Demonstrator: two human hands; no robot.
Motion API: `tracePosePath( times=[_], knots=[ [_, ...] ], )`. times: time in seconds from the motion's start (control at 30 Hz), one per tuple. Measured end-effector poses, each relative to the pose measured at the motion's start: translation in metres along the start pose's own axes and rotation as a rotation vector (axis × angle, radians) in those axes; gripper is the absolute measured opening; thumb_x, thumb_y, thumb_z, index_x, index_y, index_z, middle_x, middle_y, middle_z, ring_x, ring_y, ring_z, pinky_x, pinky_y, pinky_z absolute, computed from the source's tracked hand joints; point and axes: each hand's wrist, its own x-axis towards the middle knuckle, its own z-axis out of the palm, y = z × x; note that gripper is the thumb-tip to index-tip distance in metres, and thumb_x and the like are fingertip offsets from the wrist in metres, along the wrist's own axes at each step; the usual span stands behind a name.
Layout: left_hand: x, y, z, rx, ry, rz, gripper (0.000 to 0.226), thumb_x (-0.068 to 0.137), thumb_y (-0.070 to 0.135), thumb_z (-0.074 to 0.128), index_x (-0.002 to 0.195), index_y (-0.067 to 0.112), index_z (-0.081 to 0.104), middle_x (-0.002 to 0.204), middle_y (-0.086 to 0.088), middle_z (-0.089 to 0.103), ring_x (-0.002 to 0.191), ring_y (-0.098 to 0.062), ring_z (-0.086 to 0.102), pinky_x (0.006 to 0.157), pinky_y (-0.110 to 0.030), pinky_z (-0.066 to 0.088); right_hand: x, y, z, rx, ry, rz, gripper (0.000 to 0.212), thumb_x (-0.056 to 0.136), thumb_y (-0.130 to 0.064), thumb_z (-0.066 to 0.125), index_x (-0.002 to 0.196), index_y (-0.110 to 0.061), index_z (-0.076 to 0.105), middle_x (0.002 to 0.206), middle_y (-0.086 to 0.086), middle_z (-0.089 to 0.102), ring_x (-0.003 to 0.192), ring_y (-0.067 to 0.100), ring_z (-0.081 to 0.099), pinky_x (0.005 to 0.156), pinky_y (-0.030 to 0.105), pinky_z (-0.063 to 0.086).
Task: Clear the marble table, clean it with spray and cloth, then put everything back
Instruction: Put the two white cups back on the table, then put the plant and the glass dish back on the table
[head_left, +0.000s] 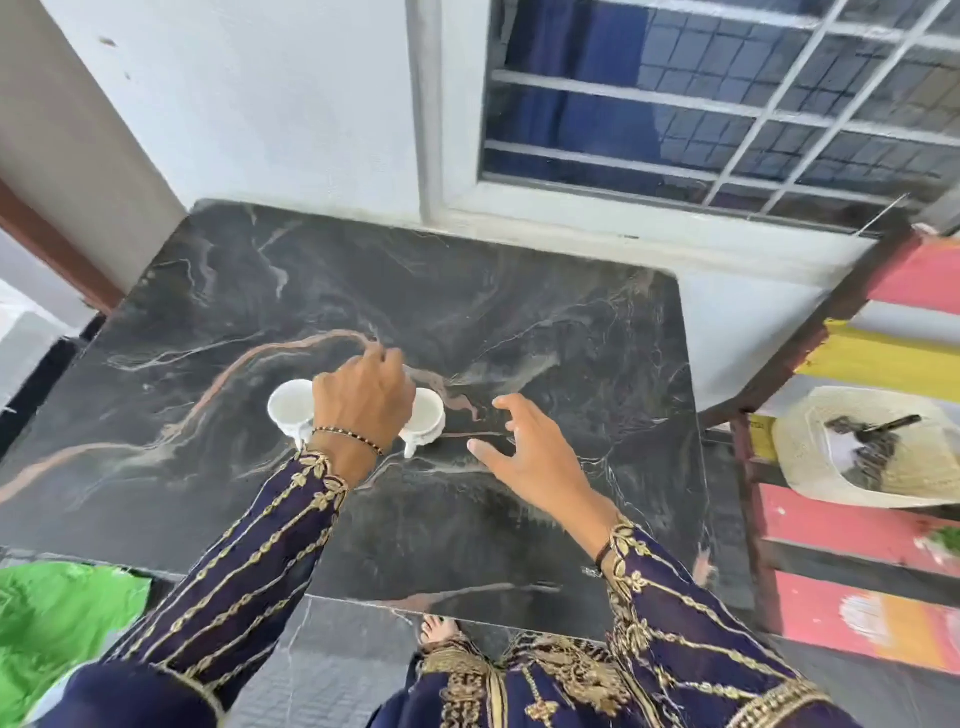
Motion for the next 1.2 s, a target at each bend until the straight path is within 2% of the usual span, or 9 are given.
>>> tracePosePath(
  times=[0.1, 0.27, 0.47, 0.53, 0.7, 0.93, 1.1, 1.2],
  knots=[
    [-0.007, 0.062, 0.006, -0.005, -0.042, 0.140, 0.026, 0.096, 0.033, 0.040, 0.102, 0.016, 0.059, 0.102, -0.002, 0.066, 0.094, -0.031, 0.067, 0.066, -0.036, 0.045, -0.020, 0.036, -0.023, 0.037, 0.037, 0.043, 0.055, 0.095, -0.049, 0.062, 0.141, -0.026, 0.042, 0.142, -0.006, 0.051, 0.125, 0.014, 0.054, 0.097, 0.040, 0.051],
    [-0.018, 0.175, 0.023, -0.009, -0.131, 0.294, 0.028, 0.096, 0.035, 0.037, 0.104, 0.020, 0.059, 0.103, -0.001, 0.067, 0.098, -0.028, 0.066, 0.065, -0.034, 0.038, -0.057, 0.116, -0.072, 0.079, 0.134, 0.112, 0.052, 0.094, -0.048, 0.066, 0.137, -0.026, 0.047, 0.140, -0.005, 0.057, 0.119, 0.011, 0.060, 0.095, 0.038, 0.054],
    [-0.029, 0.337, 0.045, -0.051, -0.218, 0.368, 0.028, 0.096, 0.037, 0.038, 0.107, 0.022, 0.059, 0.105, 0.002, 0.067, 0.101, -0.025, 0.065, 0.075, -0.035, 0.046, -0.108, 0.244, -0.149, 0.135, 0.201, 0.207, 0.052, 0.095, -0.045, 0.067, 0.138, -0.020, 0.052, 0.133, -0.001, 0.064, 0.109, 0.011, 0.067, 0.089, 0.024, 0.048],
    [-0.033, 0.391, 0.060, -0.070, -0.263, 0.392, 0.029, 0.096, 0.037, 0.037, 0.108, 0.023, 0.059, 0.108, 0.002, 0.067, 0.103, -0.024, 0.064, 0.078, -0.037, 0.047, -0.122, 0.293, -0.171, 0.165, 0.224, 0.255, 0.050, 0.095, -0.044, 0.068, 0.136, -0.020, 0.054, 0.131, 0.000, 0.065, 0.100, 0.012, 0.069, 0.088, 0.029, 0.053],
    [-0.051, 0.508, 0.100, -0.072, -0.421, 0.474, 0.031, 0.097, 0.038, 0.036, 0.117, 0.025, 0.056, 0.113, 0.004, 0.065, 0.107, -0.023, 0.063, 0.079, -0.037, 0.047, -0.153, 0.417, -0.207, 0.209, 0.277, 0.359, 0.046, 0.093, -0.039, 0.071, 0.131, -0.014, 0.058, 0.125, 0.002, 0.068, 0.106, 0.020, 0.069, 0.091, 0.037, 0.056],
    [-0.079, 0.622, 0.156, -0.049, -0.621, 0.676, 0.032, 0.097, 0.035, 0.037, 0.120, 0.022, 0.055, 0.117, 0.002, 0.064, 0.107, -0.024, 0.063, 0.079, -0.037, 0.048, -0.206, 0.567, -0.230, 0.220, 0.313, 0.613, 0.037, 0.094, -0.029, 0.072, 0.122, -0.010, 0.058, 0.116, 0.008, 0.069, 0.104, 0.027, 0.070, 0.082, 0.037, 0.053],
    [-0.091, 0.687, 0.201, -0.037, -0.665, 0.832, 0.037, 0.096, 0.030, 0.041, 0.130, 0.016, 0.046, 0.126, -0.001, 0.056, 0.105, -0.025, 0.062, 0.066, -0.033, 0.040, -0.247, 0.659, -0.231, 0.142, 0.340, 0.844, 0.053, 0.087, -0.025, 0.079, 0.128, 0.000, 0.057, 0.127, 0.022, 0.063, 0.120, 0.039, 0.058, 0.096, 0.045, 0.046],
    [-0.085, 0.733, 0.229, -0.059, -0.622, 0.907, 0.047, 0.094, 0.028, 0.048, 0.138, 0.013, 0.036, 0.131, -0.007, 0.049, 0.101, -0.028, 0.062, 0.064, -0.037, 0.047, -0.263, 0.712, -0.225, 0.094, 0.314, 0.906, 0.066, 0.079, -0.029, 0.087, 0.129, 0.001, 0.055, 0.133, 0.024, 0.057, 0.125, 0.044, 0.050, 0.102, 0.054, 0.041]
  ],
)
